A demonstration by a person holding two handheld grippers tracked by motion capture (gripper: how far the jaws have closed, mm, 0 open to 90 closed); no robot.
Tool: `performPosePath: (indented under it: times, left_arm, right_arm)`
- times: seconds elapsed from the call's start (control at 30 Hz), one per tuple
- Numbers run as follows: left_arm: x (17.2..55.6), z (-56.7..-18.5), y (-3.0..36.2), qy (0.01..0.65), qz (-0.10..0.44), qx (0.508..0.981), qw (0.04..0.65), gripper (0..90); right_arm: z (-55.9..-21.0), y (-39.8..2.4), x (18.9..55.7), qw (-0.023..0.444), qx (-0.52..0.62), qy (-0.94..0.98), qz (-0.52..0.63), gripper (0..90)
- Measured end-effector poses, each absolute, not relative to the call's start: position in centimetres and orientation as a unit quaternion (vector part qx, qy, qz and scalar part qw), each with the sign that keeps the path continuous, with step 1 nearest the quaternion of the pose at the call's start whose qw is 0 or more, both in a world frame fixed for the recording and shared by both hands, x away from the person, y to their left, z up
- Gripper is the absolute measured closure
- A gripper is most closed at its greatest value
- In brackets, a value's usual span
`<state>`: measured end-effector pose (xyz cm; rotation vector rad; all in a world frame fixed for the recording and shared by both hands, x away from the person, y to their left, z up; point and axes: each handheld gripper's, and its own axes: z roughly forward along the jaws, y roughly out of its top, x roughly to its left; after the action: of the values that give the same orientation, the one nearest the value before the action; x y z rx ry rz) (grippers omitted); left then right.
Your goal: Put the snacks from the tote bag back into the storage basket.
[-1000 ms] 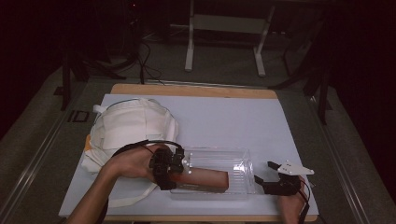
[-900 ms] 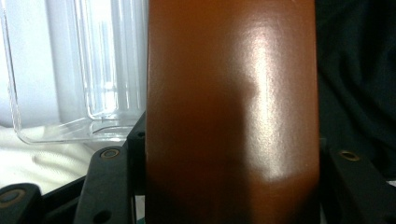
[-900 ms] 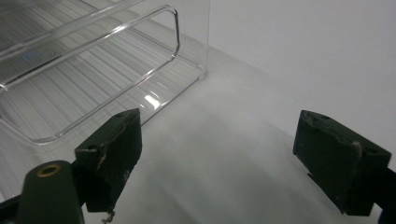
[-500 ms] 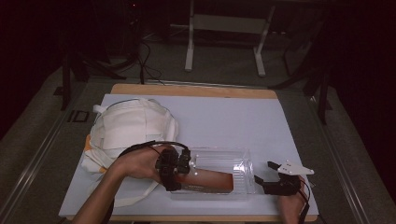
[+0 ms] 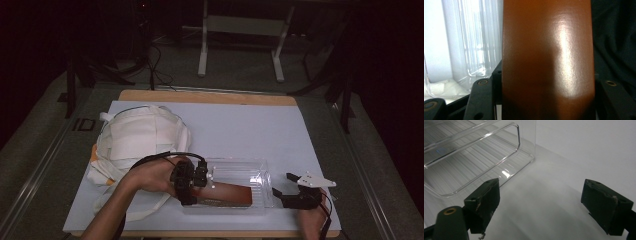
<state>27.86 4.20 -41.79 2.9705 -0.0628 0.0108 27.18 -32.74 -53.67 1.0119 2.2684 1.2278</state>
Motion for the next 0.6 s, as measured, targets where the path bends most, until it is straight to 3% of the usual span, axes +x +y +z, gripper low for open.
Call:
performPosePath:
  times: [0.6]
  left_arm:
    - [28.2, -42.5, 3.0, -0.017, -0.011, 0.996, 0.084, 43.0]
  right_arm:
    - [-53.7, -32.7, 27.2, 0.184, 0.359, 0.805, 0.436, 15.5]
